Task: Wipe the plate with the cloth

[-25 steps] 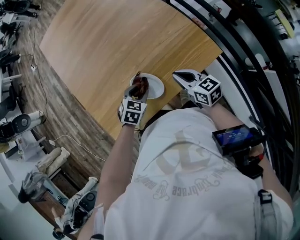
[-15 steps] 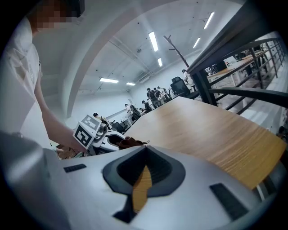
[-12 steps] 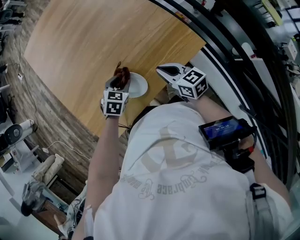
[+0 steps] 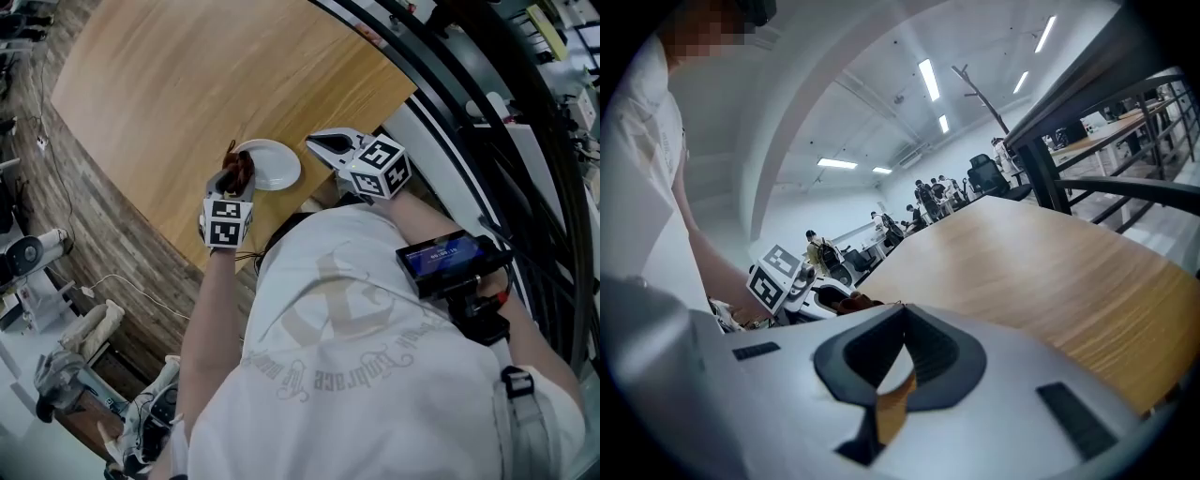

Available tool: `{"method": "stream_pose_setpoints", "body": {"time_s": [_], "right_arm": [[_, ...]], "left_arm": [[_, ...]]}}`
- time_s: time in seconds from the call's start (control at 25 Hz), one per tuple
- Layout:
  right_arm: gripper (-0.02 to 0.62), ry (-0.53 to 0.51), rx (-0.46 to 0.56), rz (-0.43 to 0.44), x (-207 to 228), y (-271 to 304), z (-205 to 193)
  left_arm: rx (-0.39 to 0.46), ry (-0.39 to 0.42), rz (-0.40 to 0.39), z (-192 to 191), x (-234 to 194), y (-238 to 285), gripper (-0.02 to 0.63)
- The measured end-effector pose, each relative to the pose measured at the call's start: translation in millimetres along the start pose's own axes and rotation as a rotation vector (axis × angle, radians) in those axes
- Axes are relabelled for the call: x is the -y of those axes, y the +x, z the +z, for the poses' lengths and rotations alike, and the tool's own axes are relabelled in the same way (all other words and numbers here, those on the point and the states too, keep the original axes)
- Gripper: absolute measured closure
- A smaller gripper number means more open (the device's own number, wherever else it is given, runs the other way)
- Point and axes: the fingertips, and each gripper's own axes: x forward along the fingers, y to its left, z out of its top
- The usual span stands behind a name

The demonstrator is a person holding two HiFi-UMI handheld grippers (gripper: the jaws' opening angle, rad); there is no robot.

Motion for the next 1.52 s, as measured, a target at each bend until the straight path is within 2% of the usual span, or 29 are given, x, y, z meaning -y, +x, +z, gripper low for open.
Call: {"method": "stream_pose_setpoints", "body": {"time_s": [0.2,0.36,0.52,0.84,1.16,1.36,1.52], "right_arm": [[0.581,-0.018,-0.008,0.02,-4,3,-3],[0.581,-0.022,-0.012,0.034,-3,9,-4],[0.581,-0.016,-0.015,0.022,-5,6,6],[0.581,0.015,-0.002,-0.015,7,-5,-1],[0.581,0.004,0.013,-0.021,9,1,19],[0.581,-0.006,0.009,-0.015,11,0,21],[0.581,-0.013,0.004,-0.011,8,2,14]], "left_arm": [[0.02,-0.004,0.014,-9,10,-12,0.436],[-0.007,-0.018,0.032,-22,3,-9,0.436],[-0.008,-0.029,0.045,-10,-16,-13,0.436],[-0.037,0.003,0.053,6,-37,7,0.436],[0.039,0.009,-0.023,44,-19,7,0.436],[0.061,0.023,-0.077,54,11,12,0.436],[0.123,-0.015,-0.093,59,24,9,0.436]]}}
